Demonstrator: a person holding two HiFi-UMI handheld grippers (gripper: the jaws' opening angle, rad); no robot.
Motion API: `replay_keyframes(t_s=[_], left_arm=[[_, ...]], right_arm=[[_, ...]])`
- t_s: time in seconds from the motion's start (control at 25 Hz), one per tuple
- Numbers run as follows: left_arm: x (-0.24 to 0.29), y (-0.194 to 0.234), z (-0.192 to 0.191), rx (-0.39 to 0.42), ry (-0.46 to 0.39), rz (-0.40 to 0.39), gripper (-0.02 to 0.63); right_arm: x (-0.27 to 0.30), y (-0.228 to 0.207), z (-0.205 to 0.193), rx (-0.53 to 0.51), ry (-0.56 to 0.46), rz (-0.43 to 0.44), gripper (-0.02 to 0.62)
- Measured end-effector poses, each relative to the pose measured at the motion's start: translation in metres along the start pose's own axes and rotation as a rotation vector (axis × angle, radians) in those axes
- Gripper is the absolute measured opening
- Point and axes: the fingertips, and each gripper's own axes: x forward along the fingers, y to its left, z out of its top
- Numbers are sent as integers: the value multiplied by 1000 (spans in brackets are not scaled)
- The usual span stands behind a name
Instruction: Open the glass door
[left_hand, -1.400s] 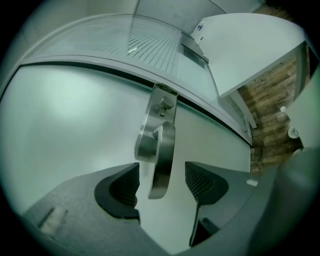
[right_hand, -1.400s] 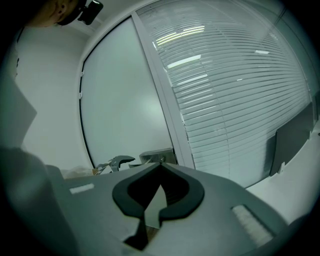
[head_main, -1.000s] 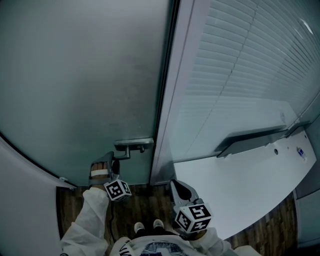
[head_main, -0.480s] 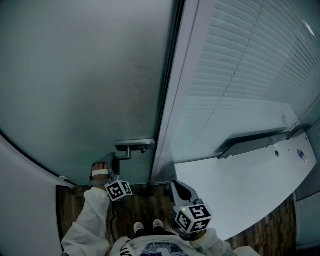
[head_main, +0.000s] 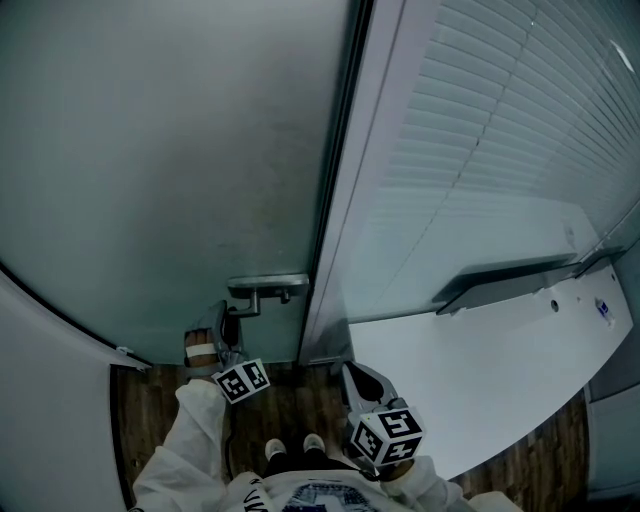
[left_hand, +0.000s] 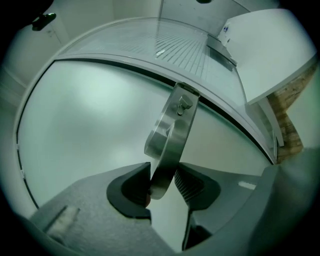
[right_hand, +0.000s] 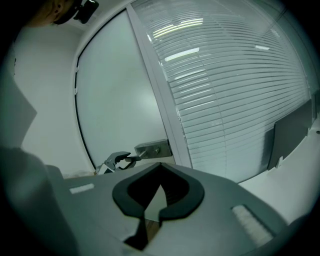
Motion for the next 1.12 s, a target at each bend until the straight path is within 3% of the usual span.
replay_keyframes(t_s=[0.32, 0.6, 0.92, 1.12], left_arm=[[2, -9, -7, -209, 18, 37, 152], [4, -25, -13, -550, 59, -1, 157], [0, -28, -12, -537, 72, -64, 160], [-9, -29, -12, -513, 70, -73, 158]], right_arm=[[8, 0, -7, -1, 21, 22, 3], [16, 7, -18, 14, 56, 63, 3], [22, 28, -20, 18, 71, 127, 3], [17, 24, -20, 23, 66, 122, 3]])
